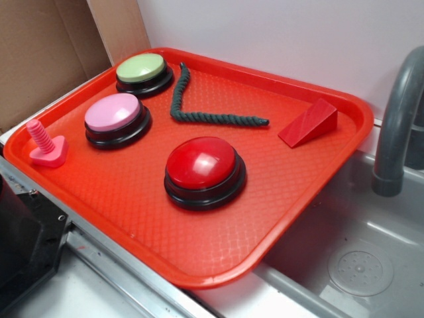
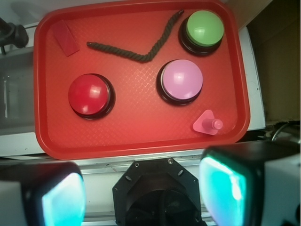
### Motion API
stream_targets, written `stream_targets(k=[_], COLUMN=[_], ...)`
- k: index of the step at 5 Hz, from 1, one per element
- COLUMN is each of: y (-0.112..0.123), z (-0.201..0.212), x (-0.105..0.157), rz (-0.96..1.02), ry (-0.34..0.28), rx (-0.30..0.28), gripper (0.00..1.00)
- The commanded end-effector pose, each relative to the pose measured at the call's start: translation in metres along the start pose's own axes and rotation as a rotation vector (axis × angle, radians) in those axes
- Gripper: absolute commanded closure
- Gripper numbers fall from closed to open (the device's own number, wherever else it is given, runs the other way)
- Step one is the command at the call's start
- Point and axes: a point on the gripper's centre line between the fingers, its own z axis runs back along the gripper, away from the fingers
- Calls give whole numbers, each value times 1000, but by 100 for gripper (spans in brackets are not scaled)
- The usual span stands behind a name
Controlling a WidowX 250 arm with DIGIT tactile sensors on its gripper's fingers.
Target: Push the red button.
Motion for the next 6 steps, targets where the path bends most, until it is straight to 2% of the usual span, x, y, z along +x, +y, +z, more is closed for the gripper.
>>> stream_targets(k=[1,2,3,5,6], y=[0,-15,-36,-66,-86], z=[0,-22,-56,-123,-144], x=[0,47,89,93,99], rz=[0,-85,-127,-264,-358], ry=[0,41,80,84,-24], rx=[0,155,260,168,62], gripper=[0,0,0,0,0])
